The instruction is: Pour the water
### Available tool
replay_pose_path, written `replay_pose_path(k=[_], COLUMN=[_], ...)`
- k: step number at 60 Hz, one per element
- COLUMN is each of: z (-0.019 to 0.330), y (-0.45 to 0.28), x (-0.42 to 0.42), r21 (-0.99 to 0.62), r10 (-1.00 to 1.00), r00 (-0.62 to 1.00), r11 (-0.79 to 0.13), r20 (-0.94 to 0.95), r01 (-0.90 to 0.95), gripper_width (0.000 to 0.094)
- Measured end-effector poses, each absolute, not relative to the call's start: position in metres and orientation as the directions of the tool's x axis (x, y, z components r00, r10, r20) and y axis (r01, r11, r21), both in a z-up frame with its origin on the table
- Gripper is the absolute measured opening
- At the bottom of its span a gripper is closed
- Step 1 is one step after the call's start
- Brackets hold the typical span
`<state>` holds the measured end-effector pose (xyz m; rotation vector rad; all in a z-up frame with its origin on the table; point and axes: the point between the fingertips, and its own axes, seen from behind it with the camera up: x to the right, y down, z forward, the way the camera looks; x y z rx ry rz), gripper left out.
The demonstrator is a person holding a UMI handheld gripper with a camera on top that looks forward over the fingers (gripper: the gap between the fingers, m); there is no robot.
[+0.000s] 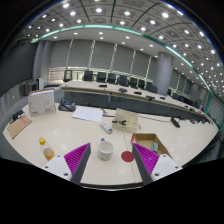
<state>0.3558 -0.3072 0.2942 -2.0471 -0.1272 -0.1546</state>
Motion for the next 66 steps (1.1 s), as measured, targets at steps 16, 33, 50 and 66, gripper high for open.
replay_pose_path(k=[16,33,50,66], z=[0.245,0.135,0.080,0.058], y=[-0.300,-0.326,-0.284,-0.232], x=[0.292,0.177,0.085,0.069], r21=[-0.865,-0.821,-0.881,-0.916], r10=[0.022,0.117,0.155,0.084], r00=[0.996,0.993,0.988,0.995], r11=[-0.494,-0.569,-0.469,-0.400], r20=[0.085,-0.024,-0.017,-0.059], r01=[0.084,0.047,0.058,-0.021], gripper_width=[0.0859,0.0858,0.0863,0.0603])
